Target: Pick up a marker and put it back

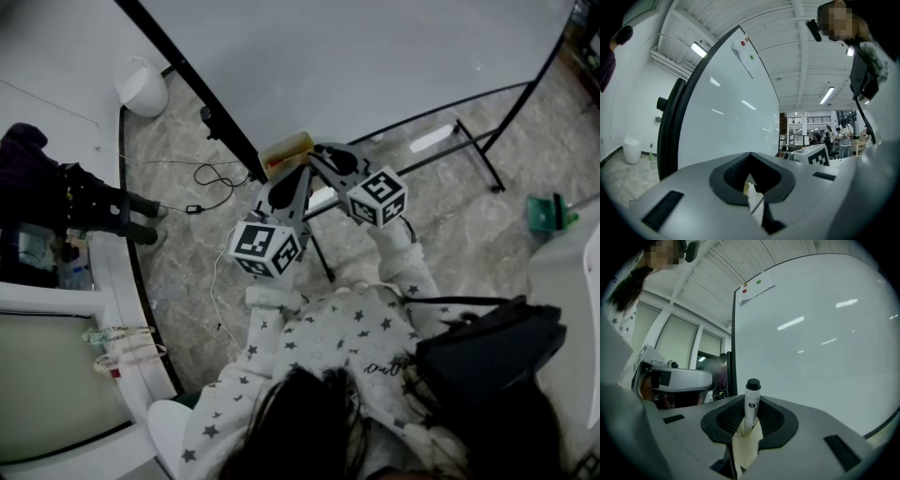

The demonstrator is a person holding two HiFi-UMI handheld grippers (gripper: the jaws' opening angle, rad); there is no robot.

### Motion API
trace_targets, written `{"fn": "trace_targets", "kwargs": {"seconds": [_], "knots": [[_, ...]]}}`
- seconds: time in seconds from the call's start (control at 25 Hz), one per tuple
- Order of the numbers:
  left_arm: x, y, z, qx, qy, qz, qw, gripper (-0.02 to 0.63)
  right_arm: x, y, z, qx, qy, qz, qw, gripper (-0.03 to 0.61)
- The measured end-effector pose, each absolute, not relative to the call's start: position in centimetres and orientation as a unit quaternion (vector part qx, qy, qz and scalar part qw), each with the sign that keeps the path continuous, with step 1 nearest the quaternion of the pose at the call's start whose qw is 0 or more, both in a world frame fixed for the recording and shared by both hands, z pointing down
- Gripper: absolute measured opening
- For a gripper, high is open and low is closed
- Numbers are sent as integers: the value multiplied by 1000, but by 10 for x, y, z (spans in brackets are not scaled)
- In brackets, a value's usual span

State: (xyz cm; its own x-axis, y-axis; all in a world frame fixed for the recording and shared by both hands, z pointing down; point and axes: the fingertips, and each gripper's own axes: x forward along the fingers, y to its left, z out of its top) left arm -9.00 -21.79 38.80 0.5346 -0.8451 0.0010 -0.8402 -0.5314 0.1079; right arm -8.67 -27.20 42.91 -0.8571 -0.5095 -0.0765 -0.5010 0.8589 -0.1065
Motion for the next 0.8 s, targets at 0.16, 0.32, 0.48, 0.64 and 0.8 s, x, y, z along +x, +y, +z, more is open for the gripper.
{"fn": "trace_targets", "kwargs": {"seconds": [0.16, 0.32, 0.48, 0.64, 0.8], "knots": [[-91, -214, 390, 873, -485, -23, 49, 0, -86, -271, 429, -269, 961, -42, 57, 75], [-91, -214, 390, 871, -488, -22, 51, 0, -84, -272, 427, -274, 959, -34, 56, 77], [-92, -214, 391, 871, -487, -24, 51, 0, -81, -274, 422, -279, 957, -42, 73, 160], [-91, -217, 390, 874, -483, -27, 48, 0, -80, -273, 415, -278, 958, -22, 66, 160], [-89, -221, 388, 877, -478, -29, 43, 0, -76, -270, 407, -273, 959, -16, 70, 160]]}}
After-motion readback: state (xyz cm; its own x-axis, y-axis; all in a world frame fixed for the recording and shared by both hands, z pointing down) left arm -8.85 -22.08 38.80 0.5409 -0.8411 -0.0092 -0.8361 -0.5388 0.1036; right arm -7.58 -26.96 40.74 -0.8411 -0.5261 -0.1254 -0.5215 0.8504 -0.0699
